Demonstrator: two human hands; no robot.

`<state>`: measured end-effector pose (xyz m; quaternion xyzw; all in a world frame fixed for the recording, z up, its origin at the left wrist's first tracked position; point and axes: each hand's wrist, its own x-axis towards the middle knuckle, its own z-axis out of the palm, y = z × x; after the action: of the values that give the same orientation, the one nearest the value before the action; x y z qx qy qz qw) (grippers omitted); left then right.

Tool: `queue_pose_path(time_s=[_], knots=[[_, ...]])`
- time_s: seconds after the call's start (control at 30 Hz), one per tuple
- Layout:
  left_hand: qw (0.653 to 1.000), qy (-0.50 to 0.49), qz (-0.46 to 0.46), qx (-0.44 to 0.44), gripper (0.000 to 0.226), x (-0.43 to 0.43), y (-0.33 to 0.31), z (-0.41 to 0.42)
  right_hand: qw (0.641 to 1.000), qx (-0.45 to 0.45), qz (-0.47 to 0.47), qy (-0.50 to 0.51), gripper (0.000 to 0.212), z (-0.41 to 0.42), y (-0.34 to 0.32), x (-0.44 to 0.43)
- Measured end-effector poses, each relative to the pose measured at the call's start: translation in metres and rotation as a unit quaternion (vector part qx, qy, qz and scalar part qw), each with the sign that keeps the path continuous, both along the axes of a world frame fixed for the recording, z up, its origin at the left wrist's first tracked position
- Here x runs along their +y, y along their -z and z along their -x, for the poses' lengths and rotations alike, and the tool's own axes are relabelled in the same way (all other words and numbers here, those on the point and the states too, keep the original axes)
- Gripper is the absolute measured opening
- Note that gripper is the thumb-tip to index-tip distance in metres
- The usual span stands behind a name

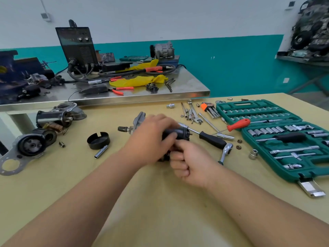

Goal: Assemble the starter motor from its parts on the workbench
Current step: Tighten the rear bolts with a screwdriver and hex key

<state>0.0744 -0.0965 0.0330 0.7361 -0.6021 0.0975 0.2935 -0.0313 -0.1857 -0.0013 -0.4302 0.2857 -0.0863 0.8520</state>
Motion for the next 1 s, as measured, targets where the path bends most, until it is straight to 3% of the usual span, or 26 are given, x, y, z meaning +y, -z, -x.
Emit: queue_pose_path(time_s=[0.07, 0.13, 0.23, 0.3, 0.43, 0.53, 0.73, 0.83, 1.0], knots=[[0.988, -0.033, -0.146, -0.039, 0.048, -0.038, -0.015, -0.009, 0.998, -0.005, 0.043, 0.038, 0.020, 0.004, -0.004, -0.016], [0.965, -0.045, -0.256, -0.016, 0.064, -0.069, -0.022, -0.017, 0.997, -0.005, 0.060, 0.050, 0.024, 0.007, -0.005, -0.025], [0.918, -0.085, -0.385, -0.042, 0.072, -0.091, -0.015, -0.034, 0.997, 0.002, 0.076, 0.031, 0.026, 0.009, -0.002, -0.032], [0.900, -0.096, -0.420, -0.068, 0.076, -0.092, -0.009, -0.040, 0.996, -0.002, 0.093, -0.006, 0.020, 0.014, -0.003, -0.041], [0.920, -0.088, -0.365, -0.111, 0.070, -0.077, 0.000, -0.041, 0.992, -0.004, 0.112, -0.052, 0.016, 0.026, -0.008, -0.060], [0.942, -0.068, -0.311, -0.111, 0.068, -0.056, 0.005, -0.044, 0.993, -0.025, 0.117, -0.007, 0.015, 0.025, -0.008, -0.065], [0.961, -0.066, -0.250, -0.098, 0.081, -0.013, 0.012, -0.041, 0.970, 0.056, 0.237, 0.017, 0.024, 0.020, 0.001, -0.065], [0.971, -0.074, -0.215, -0.075, 0.082, 0.007, 0.016, -0.039, 0.972, 0.052, 0.230, 0.017, 0.025, 0.015, 0.003, -0.061], [0.963, -0.103, -0.238, -0.067, 0.073, 0.026, 0.013, -0.029, 0.966, 0.075, 0.245, 0.020, 0.029, 0.012, 0.005, -0.058]])
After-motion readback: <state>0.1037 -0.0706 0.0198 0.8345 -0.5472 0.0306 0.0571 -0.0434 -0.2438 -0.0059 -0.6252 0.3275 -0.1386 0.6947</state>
